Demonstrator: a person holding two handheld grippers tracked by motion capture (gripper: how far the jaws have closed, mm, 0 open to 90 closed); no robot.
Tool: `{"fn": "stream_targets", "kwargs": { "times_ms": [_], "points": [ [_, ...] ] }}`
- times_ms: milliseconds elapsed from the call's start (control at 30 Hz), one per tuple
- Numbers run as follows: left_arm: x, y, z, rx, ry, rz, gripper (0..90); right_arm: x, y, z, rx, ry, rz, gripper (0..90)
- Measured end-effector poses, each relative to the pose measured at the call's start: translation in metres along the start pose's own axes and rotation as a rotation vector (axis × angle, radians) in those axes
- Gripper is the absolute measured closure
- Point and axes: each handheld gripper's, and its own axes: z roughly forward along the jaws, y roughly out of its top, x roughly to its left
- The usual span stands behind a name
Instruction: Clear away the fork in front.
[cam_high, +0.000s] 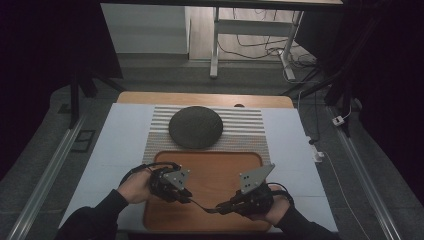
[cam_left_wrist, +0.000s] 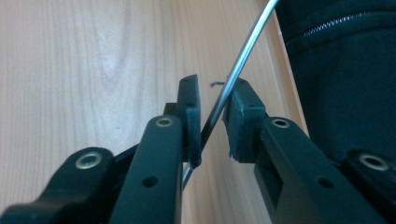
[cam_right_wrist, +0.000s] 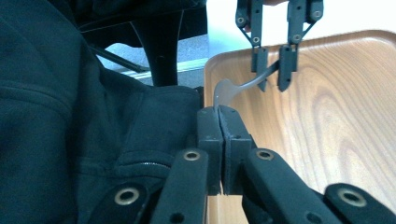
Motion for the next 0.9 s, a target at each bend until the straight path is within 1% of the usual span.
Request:
{"fn": "stream_targets", "kwargs": {
  "times_ms": [33,67,100,133,233,267,300,333,367,467,500,533,600,667,733,800,833,900],
  "points": [
    [0.0,0.0,0.0,0.006,-0.003,0.007,77.9,-0.001,0.0,0.0,-0.003,-0.009,0.001,87.1],
    [-0.001,0.0,0.0,0.009,-0.007,0.015,79.8,-0.002,-0.001,-0.002,-0.008,-0.029,0.009,85.0],
    [-0.002,0.0,0.001,0.008,-0.011,0.019,79.8,-0.002,-0.001,-0.002,-0.008,-0.029,0.009,85.0],
    [-0.002,0.0,0.0,0.012,-0.017,0.027,80.9,-0.002,-0.001,-0.003,-0.007,-0.048,0.012,83.7],
    [-0.003,0.0,0.0,0.011,-0.031,0.035,83.8,-0.005,-0.002,-0.005,-0.026,-0.102,0.037,79.0],
    [-0.003,0.0,0.0,0.008,-0.032,0.032,84.5,-0.006,-0.003,-0.006,-0.028,-0.118,0.046,77.9],
    [-0.004,0.001,0.001,0.001,-0.037,0.021,85.5,-0.009,-0.004,-0.007,-0.036,-0.15,0.061,74.3],
    [-0.004,0.001,0.001,-0.003,-0.036,0.011,85.6,-0.009,-0.004,-0.008,-0.037,-0.163,0.066,73.2],
    [-0.003,0.001,0.001,-0.005,-0.033,-0.002,85.6,-0.009,-0.004,-0.008,-0.037,-0.163,0.066,73.2],
    [-0.003,0.001,-0.001,-0.021,-0.016,-0.038,85.7,-0.011,-0.004,-0.01,-0.054,-0.201,0.08,64.8],
    [-0.003,0.001,-0.002,-0.025,-0.01,-0.05,85.7,-0.011,-0.004,-0.01,-0.053,-0.227,0.082,59.5],
    [-0.003,0.0,-0.002,-0.027,-0.002,-0.061,85.7,-0.011,-0.004,-0.01,-0.053,-0.227,0.082,59.5],
    [-0.004,-0.001,-0.004,-0.029,0.008,-0.077,85.7,-0.012,-0.005,-0.009,-0.048,-0.267,0.086,52.6],
    [-0.006,-0.003,-0.005,-0.036,0.02,-0.098,85.7,-0.012,-0.005,-0.009,-0.038,-0.296,0.094,49.2],
    [-0.007,-0.004,-0.007,-0.045,0.03,-0.12,85.7,-0.013,-0.006,-0.01,-0.027,-0.34,0.1,44.2],
    [-0.009,-0.006,-0.008,-0.046,0.044,-0.139,85.7,-0.013,-0.007,-0.011,-0.028,-0.375,0.11,39.9],
    [-0.01,-0.007,-0.009,-0.05,0.052,-0.158,85.7,-0.013,-0.008,-0.011,-0.028,-0.402,0.114,37.4],
    [-0.011,-0.009,-0.01,-0.04,0.061,-0.198,85.7,-0.014,-0.009,-0.013,-0.029,-0.438,0.129,31.2]
  ]
}}
